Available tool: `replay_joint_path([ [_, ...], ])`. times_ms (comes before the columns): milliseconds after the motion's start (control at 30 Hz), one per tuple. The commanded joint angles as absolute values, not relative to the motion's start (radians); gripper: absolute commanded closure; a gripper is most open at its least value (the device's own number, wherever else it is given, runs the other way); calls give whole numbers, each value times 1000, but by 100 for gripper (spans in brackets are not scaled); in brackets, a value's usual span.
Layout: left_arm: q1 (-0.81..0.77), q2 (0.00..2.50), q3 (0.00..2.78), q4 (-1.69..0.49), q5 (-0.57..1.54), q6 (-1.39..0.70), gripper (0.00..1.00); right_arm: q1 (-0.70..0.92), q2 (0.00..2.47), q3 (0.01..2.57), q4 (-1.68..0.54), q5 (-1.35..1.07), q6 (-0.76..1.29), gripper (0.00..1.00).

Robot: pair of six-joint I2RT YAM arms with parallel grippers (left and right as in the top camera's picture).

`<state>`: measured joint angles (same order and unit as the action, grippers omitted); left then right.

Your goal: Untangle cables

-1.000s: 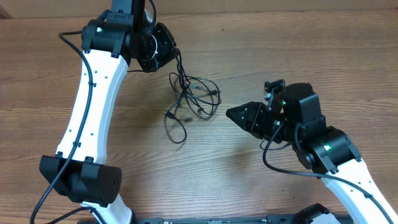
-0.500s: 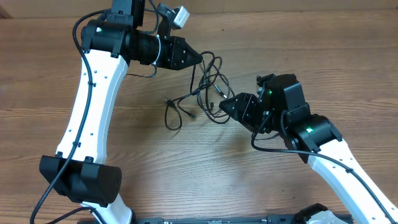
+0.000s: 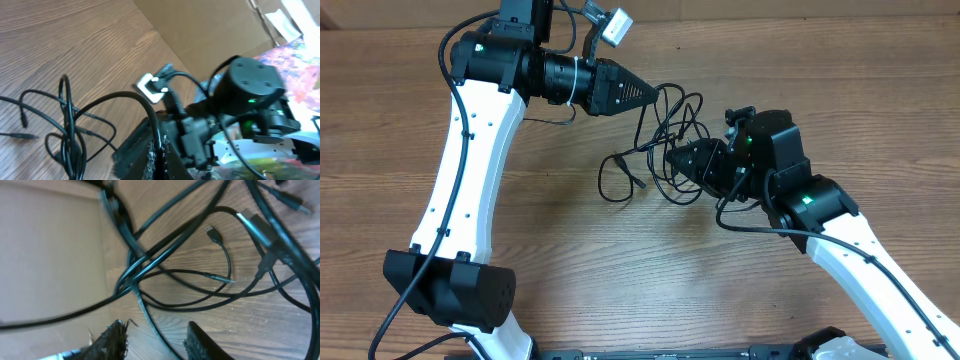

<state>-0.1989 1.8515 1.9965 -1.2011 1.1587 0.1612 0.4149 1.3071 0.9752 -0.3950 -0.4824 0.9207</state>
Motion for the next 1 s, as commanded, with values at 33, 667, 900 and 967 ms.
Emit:
replay_joint_path([
  [33, -219, 1829, 2019, -1200, 1240, 198, 96, 421, 1345, 975, -363, -479, 1045, 65],
  [667, -245, 1829, 2019, -1213, 1233, 213, 96, 421, 1352, 975, -292, -360, 1282, 91],
  [900, -245, 1829, 2019, -1222, 1317, 214, 96, 421, 1352, 975, -293, -353, 1343, 94],
  [967, -245, 1829, 2019, -1222, 1317, 214, 96, 421, 1352, 975, -292, -360, 1383, 92],
])
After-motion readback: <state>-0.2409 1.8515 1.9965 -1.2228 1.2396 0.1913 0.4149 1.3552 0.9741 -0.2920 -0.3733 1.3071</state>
